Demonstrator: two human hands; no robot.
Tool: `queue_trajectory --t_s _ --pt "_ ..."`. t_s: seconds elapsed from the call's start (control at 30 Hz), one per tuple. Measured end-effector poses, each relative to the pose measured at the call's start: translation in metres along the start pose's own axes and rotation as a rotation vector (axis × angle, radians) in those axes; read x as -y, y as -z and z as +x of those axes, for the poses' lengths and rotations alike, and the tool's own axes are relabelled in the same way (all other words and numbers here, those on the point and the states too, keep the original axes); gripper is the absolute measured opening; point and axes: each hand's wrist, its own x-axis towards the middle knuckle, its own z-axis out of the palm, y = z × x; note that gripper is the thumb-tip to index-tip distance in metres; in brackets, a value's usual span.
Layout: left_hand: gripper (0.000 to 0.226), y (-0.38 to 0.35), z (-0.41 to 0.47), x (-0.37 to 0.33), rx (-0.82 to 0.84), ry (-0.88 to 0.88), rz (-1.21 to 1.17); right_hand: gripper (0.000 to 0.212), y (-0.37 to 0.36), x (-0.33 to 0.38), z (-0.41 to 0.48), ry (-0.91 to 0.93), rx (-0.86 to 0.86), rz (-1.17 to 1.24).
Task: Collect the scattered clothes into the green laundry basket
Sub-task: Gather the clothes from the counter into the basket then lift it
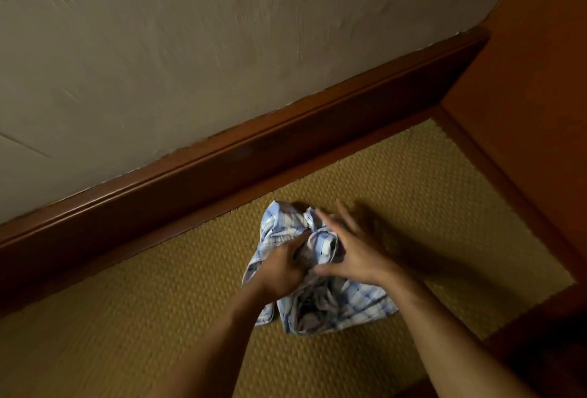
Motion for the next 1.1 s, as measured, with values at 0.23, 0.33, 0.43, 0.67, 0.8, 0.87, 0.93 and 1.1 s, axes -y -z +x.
queue_trajectory --t_s 0.23,0.33,0.43,0.67,0.8,0.87,0.93,1.1 --pt "0.079 0.021 -0.029 0.019 -0.461 0.141 0.3 0.109 -0.04 -0.009 -0.009 0.138 -0.01 -0.326" --pt "0.119 0.01 -0.033 0.027 -0.079 0.175 0.159 0.127 -0.05 -0.005 -0.028 0.137 0.045 -0.321" --pt "0.13 -0.008 -0.042 0.026 0.062 0.148 0.353 0.154 -0.054 -0.001 -0.048 0.105 0.146 -0.355" --pt "0.097 -0.042 -0.051 0.03 0.025 0.023 0.562 0.152 -0.037 0.015 -0.064 0.311 0.011 -0.464" --pt "0.083 -0.05 -0.06 0.029 -0.024 -0.058 0.51 0.151 -0.039 0.015 -0.062 0.323 0.195 -0.601" --pt "0.092 -0.049 -0.066 0.031 -0.051 -0.053 0.41 0.142 -0.049 0.007 -0.056 0.292 0.155 -0.564" --pt "0.102 -0.048 -0.075 0.035 -0.056 -0.045 0.314 0.125 -0.058 0.005 -0.05 0.254 0.082 -0.545" --pt "0.09 -0.057 -0.121 0.048 -0.234 -0.01 0.092 0.105 -0.067 0.006 -0.046 0.272 -0.007 -0.568"
